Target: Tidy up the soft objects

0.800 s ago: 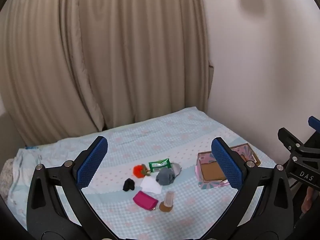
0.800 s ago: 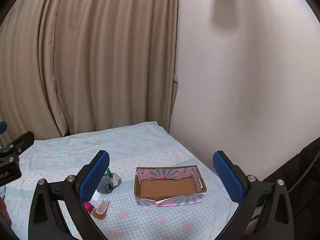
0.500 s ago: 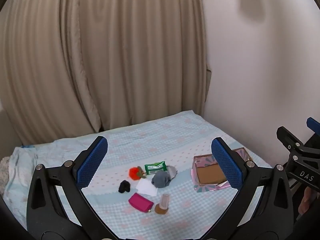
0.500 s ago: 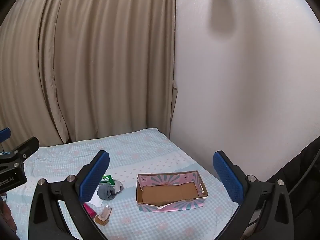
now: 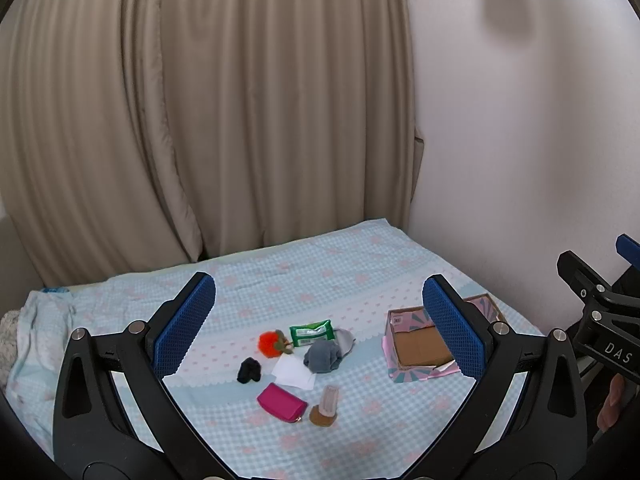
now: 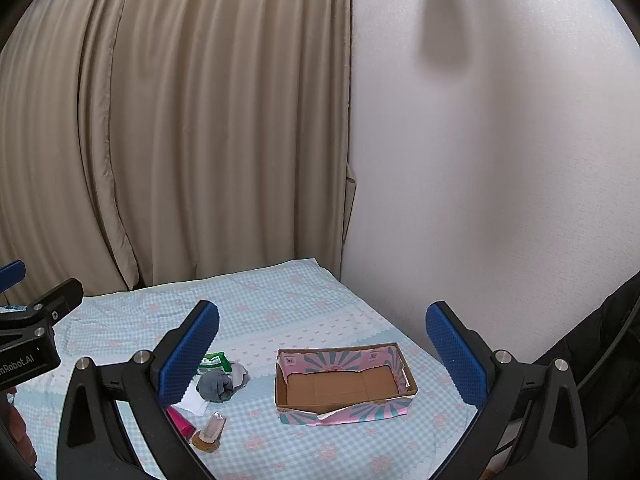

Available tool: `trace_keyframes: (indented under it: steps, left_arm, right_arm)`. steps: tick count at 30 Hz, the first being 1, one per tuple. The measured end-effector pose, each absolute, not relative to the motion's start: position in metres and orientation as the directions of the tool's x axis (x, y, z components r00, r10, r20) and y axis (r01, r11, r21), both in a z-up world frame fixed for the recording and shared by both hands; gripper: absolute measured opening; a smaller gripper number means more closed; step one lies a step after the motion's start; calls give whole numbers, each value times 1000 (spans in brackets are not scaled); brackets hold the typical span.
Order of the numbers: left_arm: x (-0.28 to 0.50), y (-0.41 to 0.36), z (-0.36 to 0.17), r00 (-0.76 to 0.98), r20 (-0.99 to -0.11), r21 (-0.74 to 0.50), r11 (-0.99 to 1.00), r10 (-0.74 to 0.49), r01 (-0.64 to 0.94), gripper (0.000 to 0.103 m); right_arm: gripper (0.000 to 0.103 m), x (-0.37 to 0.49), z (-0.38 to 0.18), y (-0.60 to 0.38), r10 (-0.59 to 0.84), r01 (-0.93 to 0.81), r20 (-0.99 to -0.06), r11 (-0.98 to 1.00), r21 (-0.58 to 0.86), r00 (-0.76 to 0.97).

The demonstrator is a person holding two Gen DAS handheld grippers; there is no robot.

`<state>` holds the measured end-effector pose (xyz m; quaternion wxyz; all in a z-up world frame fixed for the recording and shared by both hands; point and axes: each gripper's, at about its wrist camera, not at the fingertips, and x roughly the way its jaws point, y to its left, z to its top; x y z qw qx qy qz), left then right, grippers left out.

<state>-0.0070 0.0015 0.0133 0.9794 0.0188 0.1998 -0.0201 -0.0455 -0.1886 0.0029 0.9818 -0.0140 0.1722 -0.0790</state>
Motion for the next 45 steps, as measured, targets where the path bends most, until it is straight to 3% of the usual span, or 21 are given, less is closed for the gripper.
trace_keyframes:
  steps: [45]
  left_arm:
    - [-10, -9, 0, 931, -358, 28, 996, -69, 84, 103]
  right_arm:
    - [103, -38, -3, -196, -173, 168, -312, 985, -44, 934]
